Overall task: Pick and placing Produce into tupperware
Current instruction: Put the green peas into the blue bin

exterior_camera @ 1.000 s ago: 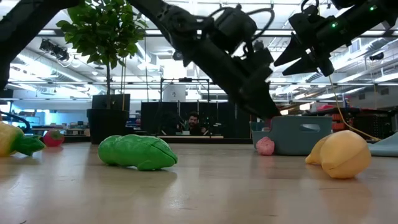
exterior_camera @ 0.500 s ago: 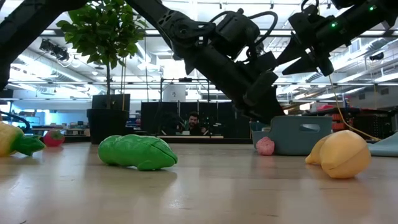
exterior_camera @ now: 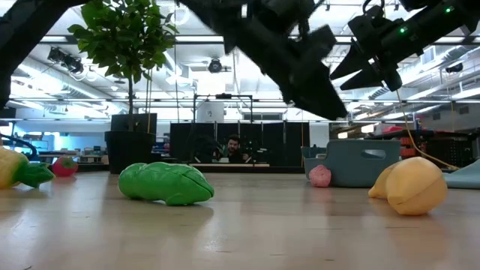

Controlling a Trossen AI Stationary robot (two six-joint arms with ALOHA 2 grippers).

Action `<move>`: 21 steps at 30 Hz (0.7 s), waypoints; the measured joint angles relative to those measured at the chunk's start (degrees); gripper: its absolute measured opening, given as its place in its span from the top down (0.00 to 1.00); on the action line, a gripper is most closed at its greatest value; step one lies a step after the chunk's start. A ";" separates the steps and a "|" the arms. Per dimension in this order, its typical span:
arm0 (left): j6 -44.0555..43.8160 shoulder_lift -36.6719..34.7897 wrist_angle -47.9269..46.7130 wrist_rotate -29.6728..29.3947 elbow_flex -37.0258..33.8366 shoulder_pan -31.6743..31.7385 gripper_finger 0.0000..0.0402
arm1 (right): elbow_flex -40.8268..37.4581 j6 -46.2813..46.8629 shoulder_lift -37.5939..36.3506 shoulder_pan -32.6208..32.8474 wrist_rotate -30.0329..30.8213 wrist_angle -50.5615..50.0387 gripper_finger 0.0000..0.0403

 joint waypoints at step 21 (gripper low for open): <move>-7.08 -1.21 -73.58 -0.22 22.26 -2.55 0.46 | 0.00 0.04 -0.01 0.00 -0.04 -0.67 0.41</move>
